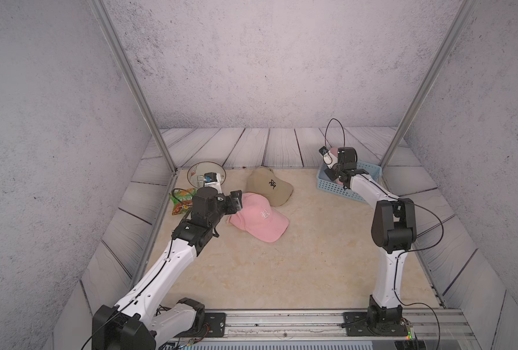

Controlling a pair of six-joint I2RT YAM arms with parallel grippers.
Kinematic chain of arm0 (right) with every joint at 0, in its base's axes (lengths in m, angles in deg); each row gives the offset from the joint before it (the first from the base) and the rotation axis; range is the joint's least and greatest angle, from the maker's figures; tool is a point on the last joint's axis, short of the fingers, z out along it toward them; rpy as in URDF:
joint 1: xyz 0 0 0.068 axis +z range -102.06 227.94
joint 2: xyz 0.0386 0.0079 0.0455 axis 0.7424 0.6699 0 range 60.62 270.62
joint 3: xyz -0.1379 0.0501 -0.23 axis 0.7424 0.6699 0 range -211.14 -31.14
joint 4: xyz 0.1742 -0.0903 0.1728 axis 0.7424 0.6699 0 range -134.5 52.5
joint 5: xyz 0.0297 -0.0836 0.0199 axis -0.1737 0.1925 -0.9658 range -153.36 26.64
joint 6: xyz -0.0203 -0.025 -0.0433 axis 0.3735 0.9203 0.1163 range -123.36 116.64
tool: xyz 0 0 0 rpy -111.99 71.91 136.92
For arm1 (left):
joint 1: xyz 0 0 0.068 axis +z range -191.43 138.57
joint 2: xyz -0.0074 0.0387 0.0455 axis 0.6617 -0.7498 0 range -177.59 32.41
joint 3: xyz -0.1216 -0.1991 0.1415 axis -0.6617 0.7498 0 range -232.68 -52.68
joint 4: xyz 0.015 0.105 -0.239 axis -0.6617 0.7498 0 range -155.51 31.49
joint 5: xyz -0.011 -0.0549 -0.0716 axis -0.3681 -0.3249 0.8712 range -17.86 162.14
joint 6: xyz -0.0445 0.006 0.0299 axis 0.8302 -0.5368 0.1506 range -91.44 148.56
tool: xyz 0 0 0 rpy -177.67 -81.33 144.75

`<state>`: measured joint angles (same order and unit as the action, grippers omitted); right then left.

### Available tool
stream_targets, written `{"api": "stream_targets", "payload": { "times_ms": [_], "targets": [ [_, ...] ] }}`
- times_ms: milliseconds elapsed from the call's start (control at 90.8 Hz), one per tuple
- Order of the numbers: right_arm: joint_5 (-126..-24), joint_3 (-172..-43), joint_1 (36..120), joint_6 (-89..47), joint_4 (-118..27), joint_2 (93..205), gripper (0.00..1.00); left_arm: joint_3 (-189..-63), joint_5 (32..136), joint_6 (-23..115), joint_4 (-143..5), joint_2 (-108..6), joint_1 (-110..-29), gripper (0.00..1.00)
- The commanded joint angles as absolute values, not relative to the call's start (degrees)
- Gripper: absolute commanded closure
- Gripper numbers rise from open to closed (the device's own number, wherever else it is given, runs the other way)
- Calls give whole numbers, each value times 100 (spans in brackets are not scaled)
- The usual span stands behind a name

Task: Turn the baseball cap inside out
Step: Pick up the baseball cap from the basket.

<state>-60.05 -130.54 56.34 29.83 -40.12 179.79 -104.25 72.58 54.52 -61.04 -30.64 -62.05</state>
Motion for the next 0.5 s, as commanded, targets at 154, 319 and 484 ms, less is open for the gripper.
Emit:
{"api": "stream_targets", "payload": {
  "times_ms": [154, 319, 484],
  "targets": [
    [-6721, -12497, 5618, 2658, -5311, 16515, 100, -10349, 7325, 5364, -6251, -3052, -6147, 21],
    [-7284, -12282, 5620, 2348, -5331, 15961, 100, -10339, 7453, 5281, -6322, -3052, -6147, 21],
    [-8573, -12570, 5620, 1724, -4072, 15444, 100, -10330, 7656, 5172, -6508, -3070, -6147, 21]
  ]
}}
